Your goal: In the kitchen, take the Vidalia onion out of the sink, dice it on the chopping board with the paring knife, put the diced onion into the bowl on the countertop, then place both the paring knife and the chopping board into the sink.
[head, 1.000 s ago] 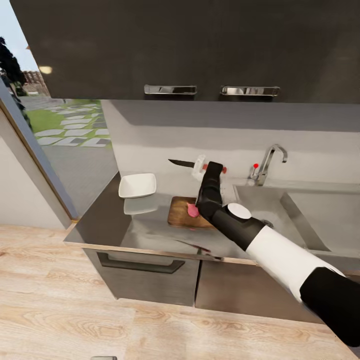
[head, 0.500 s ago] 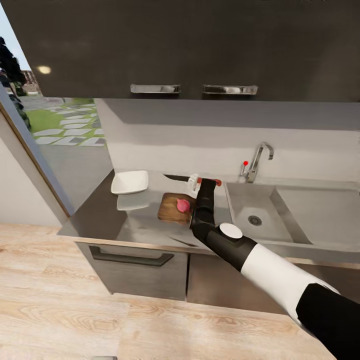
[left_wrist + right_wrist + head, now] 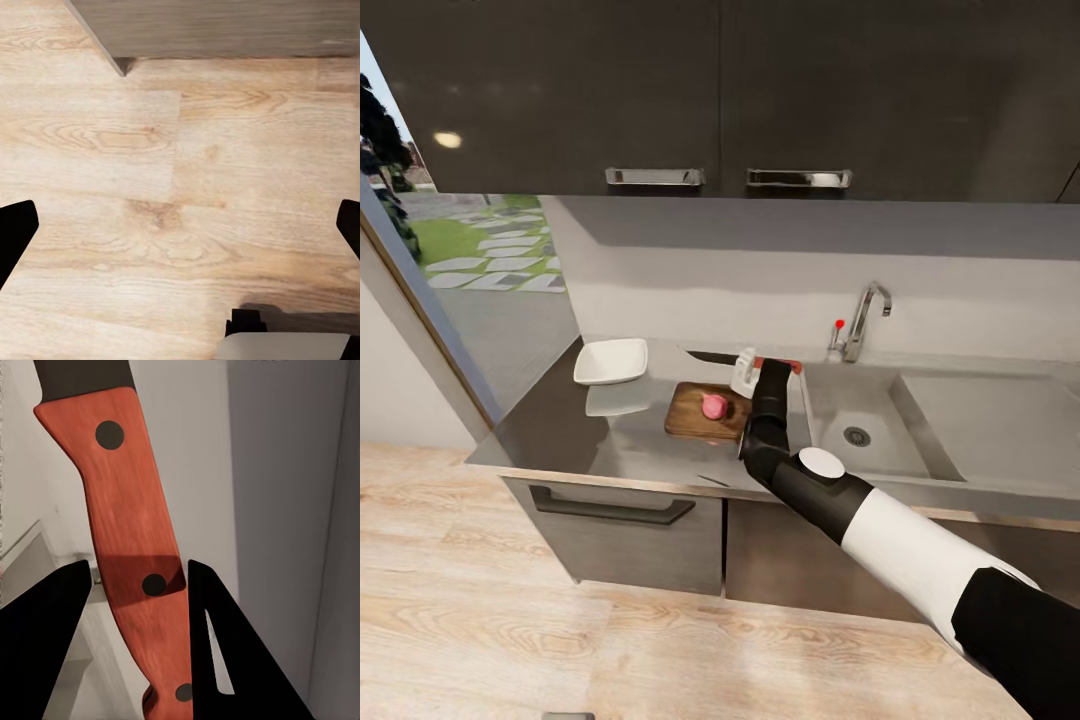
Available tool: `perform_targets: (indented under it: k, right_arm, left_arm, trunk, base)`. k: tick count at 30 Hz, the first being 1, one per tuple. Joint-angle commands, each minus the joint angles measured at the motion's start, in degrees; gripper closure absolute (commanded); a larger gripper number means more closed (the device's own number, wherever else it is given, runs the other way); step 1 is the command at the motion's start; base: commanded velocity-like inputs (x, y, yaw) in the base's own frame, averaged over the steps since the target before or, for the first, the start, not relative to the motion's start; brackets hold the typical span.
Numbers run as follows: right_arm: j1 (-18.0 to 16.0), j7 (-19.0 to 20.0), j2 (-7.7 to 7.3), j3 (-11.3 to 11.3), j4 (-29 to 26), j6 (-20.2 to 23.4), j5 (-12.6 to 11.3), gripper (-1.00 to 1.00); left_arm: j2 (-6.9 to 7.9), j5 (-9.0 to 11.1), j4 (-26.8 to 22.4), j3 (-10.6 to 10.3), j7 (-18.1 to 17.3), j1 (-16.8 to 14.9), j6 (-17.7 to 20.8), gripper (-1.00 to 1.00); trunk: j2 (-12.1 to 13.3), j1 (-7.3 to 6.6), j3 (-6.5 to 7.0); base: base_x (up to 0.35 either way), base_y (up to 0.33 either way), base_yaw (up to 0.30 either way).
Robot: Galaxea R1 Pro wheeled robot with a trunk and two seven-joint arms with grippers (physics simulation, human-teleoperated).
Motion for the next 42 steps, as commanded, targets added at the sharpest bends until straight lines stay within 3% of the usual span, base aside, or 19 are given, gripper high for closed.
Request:
perform_targets:
  k: [1,11,25,31,42]
  right_arm:
    - [-0.1,-0.3,0.02,0.3,0.1,0.3,-0.3,1.0]
    - [-0.1,-0.4,1.83,0.3,4.7,-3.4,-1.5,1.0]
    - [-0.1,-0.4,2.12,0.3,8.5,-5.7,-2.7,1.0]
    - [-0.1,-0.4,3.16,0.3,11.5,-7.3,-2.8,1.0]
    - [0.2,-0.7,4.0,-0.1,11.8,-7.8,-3.1,1.0]
  left_arm:
    - [-0.03,0.3,0.2,-0.5,0.1,-0.1,-0.3,-1.0]
    - [-0.03,0.3,0.2,-0.5,0.1,-0.1,-0.3,-1.0]
    - [-0.03,0.3,0.2,-0.5,0.1,-0.1,-0.3,-1.0]
    - [-0.03,0.3,0.2,-0.5,0.1,-0.1,-0.3,-1.0]
    - [0.3,0.1,0.0,-0.5,0.1,0.0,-0.6,-1.0]
  trunk:
    - [-0.1,0.03,-0.11]
    - [-0.1,0.03,-0.11]
    - [-0.1,0.03,-0.11]
    - [-0.1,0.03,-0.11]
    - [-0.1,0.03,-0.11]
  base:
    - [-0.001,-0.001,0.0]
    - [0.0,0.0,0.0]
    - [0.0,0.0,0.0]
    - [0.0,0.0,0.0]
    - [0.0,0.0,0.0]
